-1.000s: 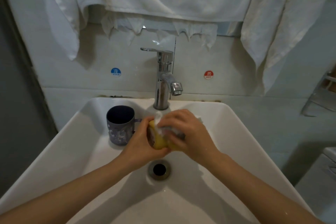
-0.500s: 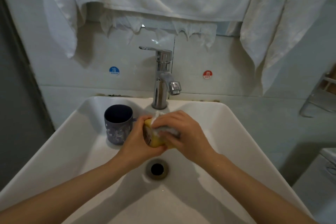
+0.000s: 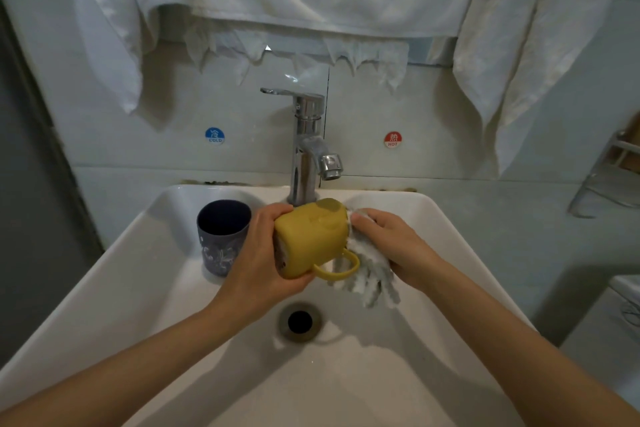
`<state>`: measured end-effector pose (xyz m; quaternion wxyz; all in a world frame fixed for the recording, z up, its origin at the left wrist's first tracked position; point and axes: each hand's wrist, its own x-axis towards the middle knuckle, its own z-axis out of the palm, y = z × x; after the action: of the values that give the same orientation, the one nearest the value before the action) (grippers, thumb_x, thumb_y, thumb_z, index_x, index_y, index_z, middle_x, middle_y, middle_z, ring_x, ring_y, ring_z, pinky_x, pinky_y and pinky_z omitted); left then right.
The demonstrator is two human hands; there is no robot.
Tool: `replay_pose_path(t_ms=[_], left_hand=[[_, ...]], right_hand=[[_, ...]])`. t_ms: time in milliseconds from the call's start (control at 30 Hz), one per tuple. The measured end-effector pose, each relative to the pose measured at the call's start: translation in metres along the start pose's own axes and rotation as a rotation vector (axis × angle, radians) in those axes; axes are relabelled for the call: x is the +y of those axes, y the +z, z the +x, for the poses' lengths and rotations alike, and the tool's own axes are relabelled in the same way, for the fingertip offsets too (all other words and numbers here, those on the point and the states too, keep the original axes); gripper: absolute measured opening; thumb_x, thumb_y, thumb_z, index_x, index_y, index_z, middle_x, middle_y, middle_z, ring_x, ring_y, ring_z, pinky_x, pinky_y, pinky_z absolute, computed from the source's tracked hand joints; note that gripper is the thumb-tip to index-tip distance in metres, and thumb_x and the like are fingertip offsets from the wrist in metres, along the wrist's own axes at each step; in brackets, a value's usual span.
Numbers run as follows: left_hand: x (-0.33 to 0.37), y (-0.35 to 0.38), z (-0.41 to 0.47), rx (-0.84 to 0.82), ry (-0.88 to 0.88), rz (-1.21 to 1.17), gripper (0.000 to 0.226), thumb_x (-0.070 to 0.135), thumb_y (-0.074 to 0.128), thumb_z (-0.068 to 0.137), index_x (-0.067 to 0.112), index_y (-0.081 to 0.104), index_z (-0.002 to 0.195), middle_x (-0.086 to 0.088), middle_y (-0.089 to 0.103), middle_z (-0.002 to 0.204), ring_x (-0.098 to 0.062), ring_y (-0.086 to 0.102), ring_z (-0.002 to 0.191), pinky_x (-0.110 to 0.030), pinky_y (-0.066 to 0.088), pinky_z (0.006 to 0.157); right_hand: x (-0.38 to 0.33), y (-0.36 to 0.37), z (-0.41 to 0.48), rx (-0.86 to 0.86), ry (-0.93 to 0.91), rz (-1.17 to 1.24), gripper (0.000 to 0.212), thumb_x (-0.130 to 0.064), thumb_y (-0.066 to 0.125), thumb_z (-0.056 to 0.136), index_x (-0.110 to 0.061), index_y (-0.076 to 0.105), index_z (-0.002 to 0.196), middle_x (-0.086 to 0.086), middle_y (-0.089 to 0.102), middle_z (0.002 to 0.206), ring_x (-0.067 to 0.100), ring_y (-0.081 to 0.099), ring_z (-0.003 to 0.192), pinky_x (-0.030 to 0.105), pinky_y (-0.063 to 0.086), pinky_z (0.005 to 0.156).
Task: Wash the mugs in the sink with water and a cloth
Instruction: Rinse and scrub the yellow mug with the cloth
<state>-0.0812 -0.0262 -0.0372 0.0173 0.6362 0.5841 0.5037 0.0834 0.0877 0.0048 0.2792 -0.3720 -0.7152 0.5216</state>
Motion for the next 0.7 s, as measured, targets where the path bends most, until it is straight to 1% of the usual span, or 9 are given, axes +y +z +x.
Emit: replay_pose_path(t_ms=[67, 133, 233, 300, 400, 500, 567, 633, 700], left_hand=[[-0.003, 0.0, 0.0, -0.063, -0.025, -0.031, 0.085, 0.046, 0.071, 0.056, 0.04, 0.022, 0.124, 0.034, 0.02, 0.125, 0.008, 0.033, 0.117, -0.003, 0.038, 0.084], [-0.005, 0.0, 0.001, -0.146, -0.153, -0.141, 0.095, 0.046, 0.07, 0.053, 0.045, 0.012, 0.128, 0.025, 0.017, 0.131, 0.005, 0.033, 0.118, -0.007, 0.04, 0.086], [-0.002, 0.002, 0.003, -0.155, -0.504, -0.462, 0.116, 0.044, 0.08, 0.054, 0.044, 0.002, 0.14, 0.014, 0.018, 0.135, -0.012, 0.037, 0.122, -0.031, 0.046, 0.095], [0.002, 0.005, 0.003, -0.085, -0.623, -0.589, 0.108, 0.035, 0.082, 0.065, 0.038, 0.007, 0.142, 0.006, 0.029, 0.133, -0.019, 0.047, 0.116, -0.038, 0.054, 0.085], [0.004, 0.005, 0.003, 0.011, -0.591, -0.555, 0.073, 0.016, 0.076, 0.072, 0.03, 0.028, 0.125, 0.002, 0.041, 0.123, -0.015, 0.053, 0.104, -0.036, 0.057, 0.076], [0.001, 0.0, 0.002, -0.005, -0.427, -0.22, 0.077, 0.019, 0.082, 0.067, 0.031, 0.029, 0.121, 0.008, 0.041, 0.115, -0.011, 0.046, 0.104, -0.028, 0.05, 0.08], [0.002, 0.001, 0.0, -0.019, -0.337, -0.133, 0.08, 0.02, 0.084, 0.062, 0.03, 0.031, 0.121, 0.012, 0.04, 0.115, -0.004, 0.044, 0.102, -0.016, 0.043, 0.075], [0.003, 0.004, -0.002, -0.018, -0.306, -0.128, 0.079, 0.02, 0.086, 0.06, 0.03, 0.033, 0.119, 0.017, 0.04, 0.112, 0.001, 0.046, 0.099, -0.013, 0.042, 0.07], [-0.001, 0.005, -0.003, -0.015, -0.282, -0.124, 0.08, 0.022, 0.087, 0.057, 0.03, 0.035, 0.117, 0.017, 0.042, 0.111, 0.0, 0.049, 0.101, -0.014, 0.045, 0.071]], right_hand=[[-0.002, -0.003, 0.0, -0.038, 0.025, 0.104, 0.015, -0.026, 0.052, 0.095, -0.025, 0.066, 0.089, 0.0, 0.071, 0.079, 0.014, 0.068, 0.075, 0.023, 0.054, 0.064], [-0.002, -0.005, 0.001, -0.056, 0.014, 0.161, 0.014, -0.02, 0.051, 0.095, -0.018, 0.065, 0.094, 0.001, 0.07, 0.078, 0.016, 0.067, 0.075, 0.027, 0.054, 0.069], [0.0, -0.003, 0.002, -0.042, -0.016, 0.154, 0.014, -0.015, 0.051, 0.095, -0.017, 0.064, 0.091, 0.006, 0.068, 0.083, 0.021, 0.065, 0.081, 0.03, 0.054, 0.076], [0.002, -0.002, 0.003, -0.085, -0.011, 0.174, 0.014, -0.015, 0.051, 0.095, -0.018, 0.064, 0.093, 0.009, 0.069, 0.087, 0.023, 0.066, 0.085, 0.034, 0.055, 0.081], [0.003, -0.001, 0.003, -0.08, -0.037, 0.076, 0.01, -0.018, 0.054, 0.093, -0.021, 0.064, 0.096, 0.007, 0.068, 0.093, 0.024, 0.065, 0.092, 0.038, 0.053, 0.088], [0.002, 0.003, 0.001, 0.272, -0.222, -0.11, 0.012, -0.021, 0.058, 0.091, -0.022, 0.056, 0.103, -0.007, 0.06, 0.09, 0.003, 0.059, 0.082, 0.012, 0.048, 0.072], [-0.001, 0.011, -0.004, 0.397, -0.378, -0.075, 0.021, -0.022, 0.063, 0.088, -0.024, 0.051, 0.105, -0.013, 0.056, 0.088, -0.005, 0.057, 0.077, 0.008, 0.046, 0.062], [0.0, 0.023, -0.012, 0.322, -0.55, -0.198, 0.021, -0.023, 0.067, 0.085, -0.026, 0.053, 0.101, -0.014, 0.057, 0.091, -0.003, 0.056, 0.082, 0.012, 0.047, 0.066], [0.005, 0.037, -0.019, 0.192, -0.741, -0.403, 0.019, -0.025, 0.068, 0.081, -0.024, 0.061, 0.099, -0.006, 0.061, 0.098, 0.005, 0.055, 0.09, 0.022, 0.049, 0.078]])
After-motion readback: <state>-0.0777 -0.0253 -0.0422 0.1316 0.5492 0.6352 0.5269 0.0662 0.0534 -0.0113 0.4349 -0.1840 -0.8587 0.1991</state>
